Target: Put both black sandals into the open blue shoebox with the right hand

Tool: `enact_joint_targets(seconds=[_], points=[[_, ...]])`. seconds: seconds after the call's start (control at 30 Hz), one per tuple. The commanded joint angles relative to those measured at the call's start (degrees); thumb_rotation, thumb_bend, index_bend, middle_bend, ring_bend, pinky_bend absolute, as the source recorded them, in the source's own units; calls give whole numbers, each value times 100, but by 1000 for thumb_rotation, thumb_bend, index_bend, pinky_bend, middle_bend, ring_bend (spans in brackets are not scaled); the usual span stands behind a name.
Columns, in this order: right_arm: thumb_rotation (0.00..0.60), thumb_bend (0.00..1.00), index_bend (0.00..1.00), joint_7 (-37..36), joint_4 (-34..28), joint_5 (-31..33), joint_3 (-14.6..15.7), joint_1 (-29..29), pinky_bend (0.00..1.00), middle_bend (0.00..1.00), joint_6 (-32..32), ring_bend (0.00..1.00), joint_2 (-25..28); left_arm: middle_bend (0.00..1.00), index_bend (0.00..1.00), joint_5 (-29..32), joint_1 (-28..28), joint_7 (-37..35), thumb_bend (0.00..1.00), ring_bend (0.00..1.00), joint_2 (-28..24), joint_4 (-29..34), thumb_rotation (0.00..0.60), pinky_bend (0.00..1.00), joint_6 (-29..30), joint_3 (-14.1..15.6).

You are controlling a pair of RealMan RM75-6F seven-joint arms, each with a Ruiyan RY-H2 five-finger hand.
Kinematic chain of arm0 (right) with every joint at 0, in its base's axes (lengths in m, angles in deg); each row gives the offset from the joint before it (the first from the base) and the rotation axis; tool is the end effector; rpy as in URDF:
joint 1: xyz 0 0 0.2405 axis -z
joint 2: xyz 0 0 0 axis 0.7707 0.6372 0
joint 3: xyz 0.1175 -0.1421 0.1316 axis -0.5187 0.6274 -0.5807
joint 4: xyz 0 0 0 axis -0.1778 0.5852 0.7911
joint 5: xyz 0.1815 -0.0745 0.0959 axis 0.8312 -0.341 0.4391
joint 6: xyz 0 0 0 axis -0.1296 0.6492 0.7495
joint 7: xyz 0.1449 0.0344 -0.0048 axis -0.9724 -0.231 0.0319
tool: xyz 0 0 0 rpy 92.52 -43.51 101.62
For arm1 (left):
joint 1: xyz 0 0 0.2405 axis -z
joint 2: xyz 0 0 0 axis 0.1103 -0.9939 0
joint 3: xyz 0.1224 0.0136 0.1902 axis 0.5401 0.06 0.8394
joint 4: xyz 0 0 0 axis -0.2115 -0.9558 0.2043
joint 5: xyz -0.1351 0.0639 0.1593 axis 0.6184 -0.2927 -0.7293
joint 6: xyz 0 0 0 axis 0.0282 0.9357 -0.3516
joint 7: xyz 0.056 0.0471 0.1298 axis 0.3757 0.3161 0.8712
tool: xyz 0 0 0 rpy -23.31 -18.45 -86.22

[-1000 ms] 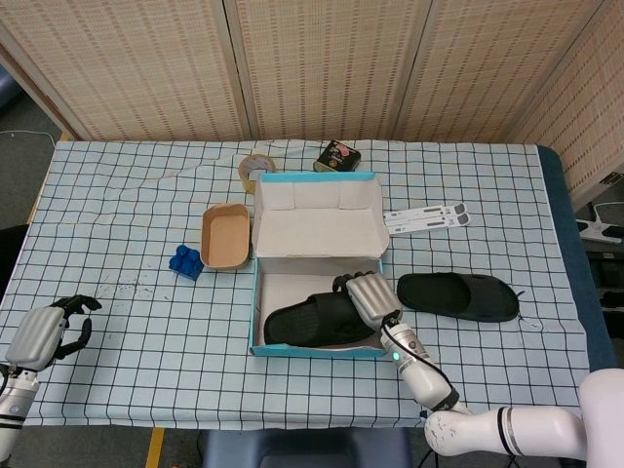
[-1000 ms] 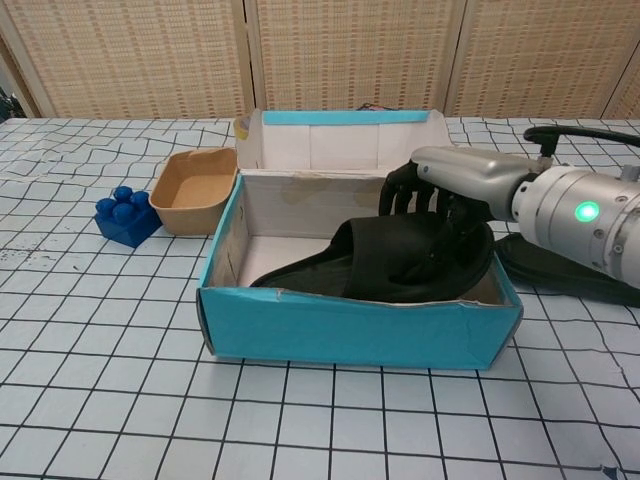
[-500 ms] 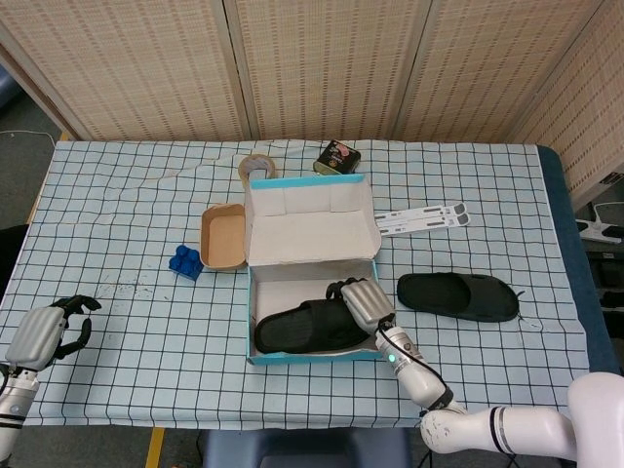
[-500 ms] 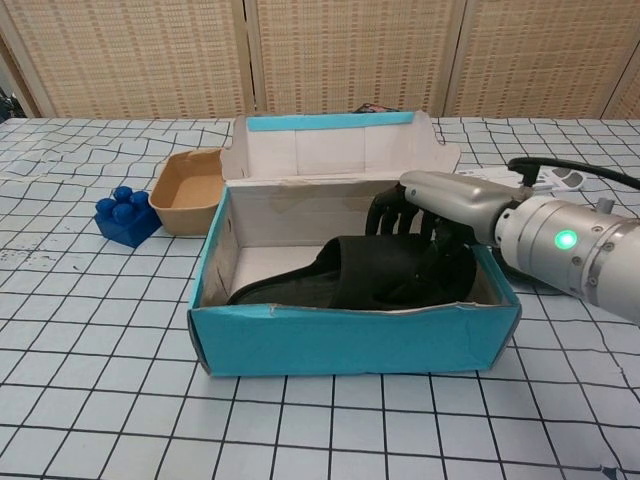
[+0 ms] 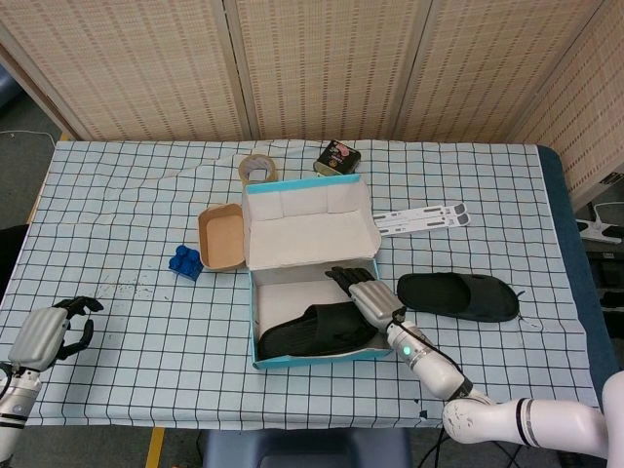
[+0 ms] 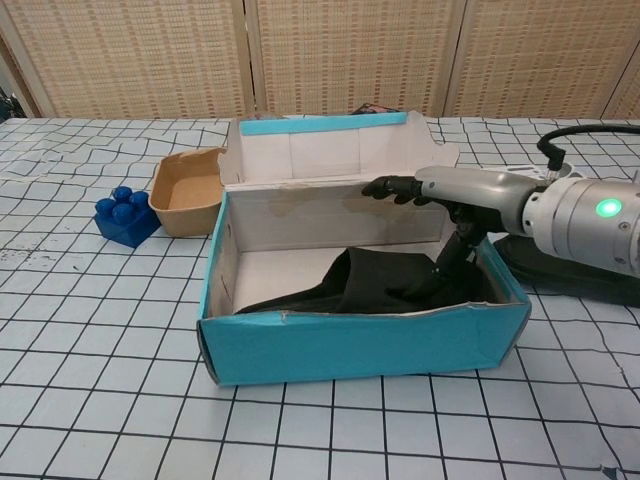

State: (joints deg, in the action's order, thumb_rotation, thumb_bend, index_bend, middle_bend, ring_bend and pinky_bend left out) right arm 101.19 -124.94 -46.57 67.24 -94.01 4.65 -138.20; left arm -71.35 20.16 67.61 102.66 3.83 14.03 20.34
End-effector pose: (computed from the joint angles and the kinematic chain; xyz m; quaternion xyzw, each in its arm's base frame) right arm -0.1053 -0.2913 -0.0360 0.7236 -0.5144 0.3411 0.3090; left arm -0.3184 0.2332 0.1148 -0.6154 -0.4432 -0.3949 0.5187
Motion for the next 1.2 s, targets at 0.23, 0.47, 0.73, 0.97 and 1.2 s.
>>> enact_joint_targets(seconds=[0.23,0.47,0.73,0.97,1.2], points=[[600,0,0,-391,-167,-199,-67,118,0,0,73,0,265,375,389,7,15,44,579,397,6,5,600,551,-44,10],[600,0,0,-603,-236,-333,27,100,0,0,-178,0,439,375,389,16,14,43,579,399,1,12,600,551,-58,15],[600,0,0,-880,-271,-598,79,133,0,0,-265,0,497,375,389,15,18,17,579,398,-7,11,600,551,-64,13],[600,0,0,-1760,-381,-1201,-21,369,0,0,-249,0,757,376,389,16,20,2,578,399,-13,16,600,551,-71,15],[600,244,123,-1897,-439,-1690,42,715,41,1,312,0,1089,381,390,11,16,5,577,399,-24,35,600,551,-71,23]])
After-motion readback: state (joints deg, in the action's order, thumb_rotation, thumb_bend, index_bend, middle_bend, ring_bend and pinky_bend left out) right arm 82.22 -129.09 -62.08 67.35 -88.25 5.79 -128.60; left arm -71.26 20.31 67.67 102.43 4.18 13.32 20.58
